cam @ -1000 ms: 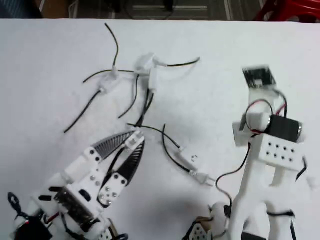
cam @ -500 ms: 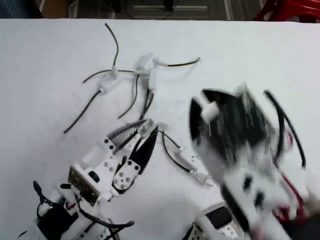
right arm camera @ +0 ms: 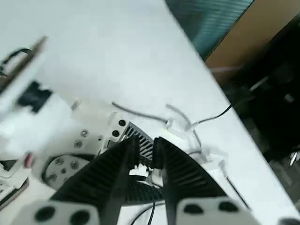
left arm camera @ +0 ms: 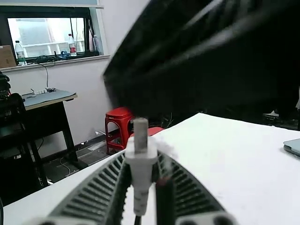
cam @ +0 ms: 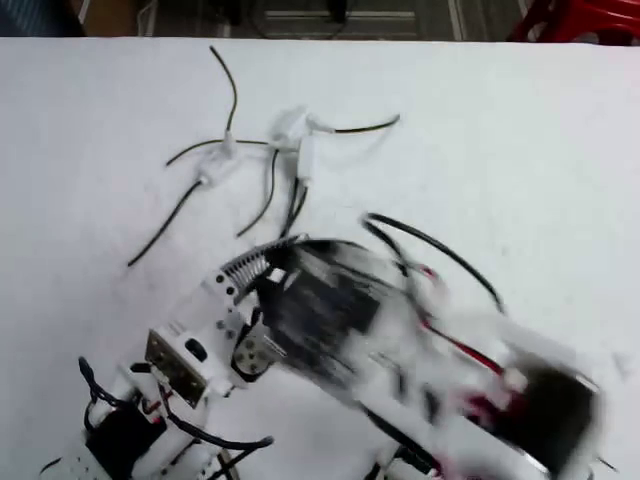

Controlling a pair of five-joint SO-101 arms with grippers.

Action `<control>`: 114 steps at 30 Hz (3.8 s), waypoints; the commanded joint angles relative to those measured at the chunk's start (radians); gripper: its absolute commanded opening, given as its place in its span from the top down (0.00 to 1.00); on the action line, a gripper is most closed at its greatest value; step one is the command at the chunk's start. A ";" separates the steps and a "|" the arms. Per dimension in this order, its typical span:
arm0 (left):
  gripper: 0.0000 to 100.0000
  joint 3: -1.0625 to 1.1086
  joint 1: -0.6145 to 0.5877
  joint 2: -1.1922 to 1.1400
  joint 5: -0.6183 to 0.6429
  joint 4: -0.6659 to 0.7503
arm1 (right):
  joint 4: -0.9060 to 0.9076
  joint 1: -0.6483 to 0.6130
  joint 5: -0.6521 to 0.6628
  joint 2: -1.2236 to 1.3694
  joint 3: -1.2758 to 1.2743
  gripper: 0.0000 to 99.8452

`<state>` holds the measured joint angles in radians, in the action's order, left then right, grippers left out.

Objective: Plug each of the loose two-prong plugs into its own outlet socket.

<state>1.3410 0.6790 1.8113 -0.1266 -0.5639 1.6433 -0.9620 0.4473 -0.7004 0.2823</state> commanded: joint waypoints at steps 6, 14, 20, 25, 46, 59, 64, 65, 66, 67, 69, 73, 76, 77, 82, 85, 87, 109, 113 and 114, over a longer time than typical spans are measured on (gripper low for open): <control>0.98 -0.005 0.007 0.010 0.005 0.025 | -0.004 -0.002 -0.002 -0.012 0.000 0.97; 0.98 -0.035 0.007 0.012 0.011 0.035 | -0.067 0.102 0.054 -0.159 -0.288 0.97; 0.98 -0.060 0.007 0.012 0.011 0.006 | -0.294 0.288 0.137 -0.278 -0.598 0.97; 0.98 -0.060 0.007 0.012 0.011 0.006 | -0.407 0.409 0.195 -0.289 -0.672 0.97; 0.98 -0.025 0.008 0.012 0.009 0.014 | -0.200 0.208 0.160 -0.091 -0.130 0.97; 0.98 -0.026 0.007 0.012 0.005 0.014 | -0.194 0.259 0.160 -0.142 -0.373 0.97; 0.98 -0.028 0.007 0.012 0.005 0.014 | -0.271 0.338 0.163 -0.306 -0.631 0.97; 0.98 -0.028 0.007 0.012 0.005 0.014 | -0.298 0.355 0.166 -0.341 -0.692 0.97; 0.98 -0.028 0.007 0.012 0.005 0.014 | -0.334 0.374 0.167 -0.374 -0.752 0.97; 0.98 -0.028 0.007 0.012 0.005 0.014 | -0.369 0.395 0.167 -0.404 -0.810 0.97; 0.98 -0.028 0.007 0.012 0.005 0.014 | -0.433 0.435 0.169 -0.450 -0.902 0.97; 0.98 -0.028 0.007 0.012 0.005 0.014 | -0.504 0.499 0.170 -0.493 -0.991 0.97; 0.98 -0.028 0.007 0.012 0.005 0.014 | -0.504 0.533 0.207 -0.493 -0.999 0.97; 0.98 -0.028 0.007 0.012 0.005 0.014 | -0.503 0.547 0.216 -0.493 -0.999 0.97; 0.98 -0.028 0.007 0.012 0.005 0.014 | -0.509 0.624 0.233 -0.495 -1.039 0.97; 0.98 -0.028 0.007 0.012 0.005 0.014 | -0.509 0.650 0.236 -0.493 -1.046 0.97; 0.98 -0.028 0.007 0.012 0.005 0.012 | -0.509 0.659 0.272 -0.493 -1.048 0.97; 0.98 -0.026 0.007 0.012 0.005 0.006 | -0.565 0.803 0.298 -0.501 -1.017 0.97; 0.98 -0.021 0.007 0.012 0.006 0.006 | -0.495 0.799 0.295 -0.501 -0.888 0.97; 0.98 -0.021 0.007 0.012 0.008 0.006 | -0.487 0.786 0.295 -0.496 -0.856 0.97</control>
<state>1.3380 0.6774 1.8113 -0.1266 -0.5623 1.1293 -0.1642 0.7449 -1.1868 -0.6874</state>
